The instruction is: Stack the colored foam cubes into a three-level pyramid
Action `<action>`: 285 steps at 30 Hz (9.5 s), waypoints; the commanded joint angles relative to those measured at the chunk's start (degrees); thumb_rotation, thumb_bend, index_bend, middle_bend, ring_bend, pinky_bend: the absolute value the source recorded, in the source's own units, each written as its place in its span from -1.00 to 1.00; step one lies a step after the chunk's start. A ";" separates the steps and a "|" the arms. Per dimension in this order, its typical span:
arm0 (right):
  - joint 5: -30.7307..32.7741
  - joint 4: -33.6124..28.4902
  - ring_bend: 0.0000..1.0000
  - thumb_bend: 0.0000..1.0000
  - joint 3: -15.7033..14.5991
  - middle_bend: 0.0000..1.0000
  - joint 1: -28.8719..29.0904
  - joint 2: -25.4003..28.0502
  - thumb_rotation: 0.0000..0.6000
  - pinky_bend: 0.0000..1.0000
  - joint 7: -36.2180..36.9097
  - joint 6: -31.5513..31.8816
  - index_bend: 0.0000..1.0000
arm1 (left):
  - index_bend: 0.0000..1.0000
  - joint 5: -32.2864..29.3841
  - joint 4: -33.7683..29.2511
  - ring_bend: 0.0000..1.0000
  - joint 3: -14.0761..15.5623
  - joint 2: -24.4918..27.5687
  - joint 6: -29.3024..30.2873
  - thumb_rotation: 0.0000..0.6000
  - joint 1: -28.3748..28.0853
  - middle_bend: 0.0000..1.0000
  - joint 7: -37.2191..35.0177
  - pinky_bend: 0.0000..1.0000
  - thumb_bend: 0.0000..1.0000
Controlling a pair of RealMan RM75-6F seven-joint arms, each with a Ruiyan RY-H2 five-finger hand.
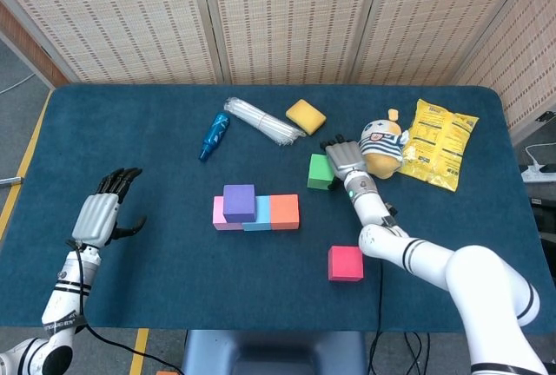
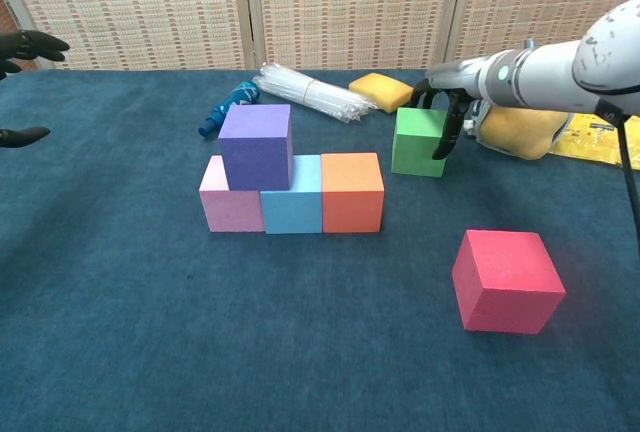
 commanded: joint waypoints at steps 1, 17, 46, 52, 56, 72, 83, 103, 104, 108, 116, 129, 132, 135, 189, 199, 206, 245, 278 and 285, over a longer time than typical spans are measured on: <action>1.24 2.67 -0.62 -0.53 -0.10 -0.40 0.77 -2.14 1.00 -0.37 -1.22 -0.33 -0.30 | -0.79 0.50 -0.02 -0.97 -0.40 0.17 0.18 1.00 0.61 -0.82 -0.93 -0.78 -0.33; -9.64 -26.61 -0.45 -0.53 5.44 -0.24 -4.12 15.91 1.00 -0.35 4.21 9.89 0.17 | -0.74 5.08 2.16 -0.97 -0.02 1.49 3.22 1.00 3.86 -0.82 0.52 -0.79 -0.34; 9.90 -41.20 -0.45 -0.52 2.91 -0.24 10.40 15.27 1.00 -0.35 -8.29 15.87 0.18 | -0.74 10.69 4.28 -0.99 1.74 0.61 3.34 1.00 7.02 -0.82 -5.86 -0.79 -0.34; 12.52 -40.00 -0.45 -0.52 2.64 -0.24 12.22 13.07 1.00 -0.35 -10.62 17.40 0.17 | -0.75 11.27 5.21 -0.99 1.56 0.22 3.48 1.00 7.45 -0.82 -7.47 -0.79 -0.34; 13.63 -39.43 -0.45 -0.52 2.83 -0.24 13.07 11.96 1.00 -0.35 -11.79 18.21 0.17 | -0.75 11.76 5.69 -1.00 1.64 0.00 3.37 1.00 7.59 -0.82 -7.93 -0.79 -0.34; 16.36 -37.67 -0.45 -0.52 3.72 -0.24 14.48 9.06 1.00 -0.35 -15.35 20.27 0.15 | -0.76 12.65 7.08 -1.00 1.42 -0.31 2.98 1.00 8.13 -0.84 -10.61 -0.79 -0.33; 17.28 -36.92 -0.45 -0.52 4.57 -0.24 14.53 7.56 1.00 -0.35 -16.93 21.47 0.13 | -0.78 13.21 7.71 -1.00 1.31 -0.33 2.97 1.00 8.41 -0.86 -12.26 -0.79 -0.34; 18.49 -36.57 -0.45 -0.52 6.13 -0.24 14.05 6.25 1.00 -0.35 -19.57 23.22 0.09 | -0.78 13.93 8.78 -1.00 1.23 -0.67 2.75 1.00 8.57 -0.87 -14.19 -0.80 -0.33; 18.51 -36.55 -0.45 -0.52 6.20 -0.24 14.04 6.15 1.00 -0.35 -19.68 23.36 0.09 | -0.78 13.98 8.79 -1.00 1.23 -0.67 2.83 1.00 8.62 -0.87 -14.28 -0.80 -0.34; 18.58 -36.73 -0.45 -0.52 6.66 -0.24 13.87 5.96 1.00 -0.35 -20.03 23.76 0.08 | -0.78 14.13 9.08 -1.00 1.23 -0.73 2.82 1.00 8.62 -0.87 -14.48 -0.80 -0.33; 19.06 -37.01 -0.45 -0.52 7.22 -0.24 13.79 5.65 1.00 -0.35 -21.18 24.32 0.07 | -0.78 14.24 9.10 -1.00 1.26 -0.74 2.82 1.00 8.73 -0.88 -14.78 -0.80 -0.33; 19.95 -36.21 -0.48 -0.52 7.47 -0.24 13.61 4.63 1.00 -0.42 -23.31 24.66 -0.26 | -0.79 14.17 9.55 -1.00 1.26 -1.01 2.70 1.00 8.91 -0.88 -15.37 -0.80 -0.34; 19.83 -36.60 -0.50 -0.52 7.70 -0.24 13.44 4.74 1.00 -0.44 -23.45 24.85 -0.42 | -0.80 14.32 9.56 -1.00 1.25 -1.05 2.69 1.00 8.85 -0.89 -15.49 -0.80 -0.34; 19.82 -37.07 -0.52 -0.52 7.82 -0.26 13.30 4.90 1.00 -0.45 -23.70 25.13 -0.56 | -0.81 14.45 9.58 -1.00 1.21 -1.08 2.66 1.00 8.77 -0.89 -15.59 -0.80 -0.34; -34.07 -61.68 -0.53 -0.75 -10.63 -0.40 -29.07 28.69 1.00 -0.37 4.01 24.86 -0.49 | -0.82 11.46 9.90 -1.00 -0.31 -0.60 1.55 1.00 8.89 -0.90 -16.15 -0.80 -0.34; -29.49 -56.21 -0.50 -0.75 -9.94 -0.36 -28.96 21.36 1.00 -0.36 0.09 24.68 -0.36 | -0.82 12.26 11.25 -1.00 0.25 -0.80 2.31 1.00 9.78 -0.90 -19.16 -0.80 -0.34; -29.92 -53.58 -0.35 -0.59 -8.28 -0.18 -29.47 18.35 1.00 -0.31 0.65 25.55 0.07 | -0.82 12.19 11.99 -1.00 0.08 -0.88 2.47 1.00 9.99 -0.90 -20.24 -0.80 -0.34; 3.07 -41.78 -0.39 -0.46 3.32 -0.17 15.25 29.15 1.00 -0.37 8.94 -3.19 0.05 | -0.75 17.65 14.24 -1.00 3.53 -2.16 9.11 1.00 12.44 -0.89 -3.52 -0.83 -0.34; 19.23 -41.79 -0.40 -0.46 -5.32 -0.17 29.27 24.04 1.00 -0.37 5.03 4.82 -0.04 | -0.75 19.19 17.55 -1.00 4.67 -3.41 9.38 1.00 13.59 -0.91 -9.59 -0.83 -0.34; 21.72 -42.64 -0.40 -0.46 -4.72 -0.17 29.77 23.80 1.00 -0.39 4.08 6.89 -0.04 | -0.75 19.49 18.48 -1.00 4.81 -3.73 9.38 1.00 13.63 -0.92 -10.74 -0.83 -0.34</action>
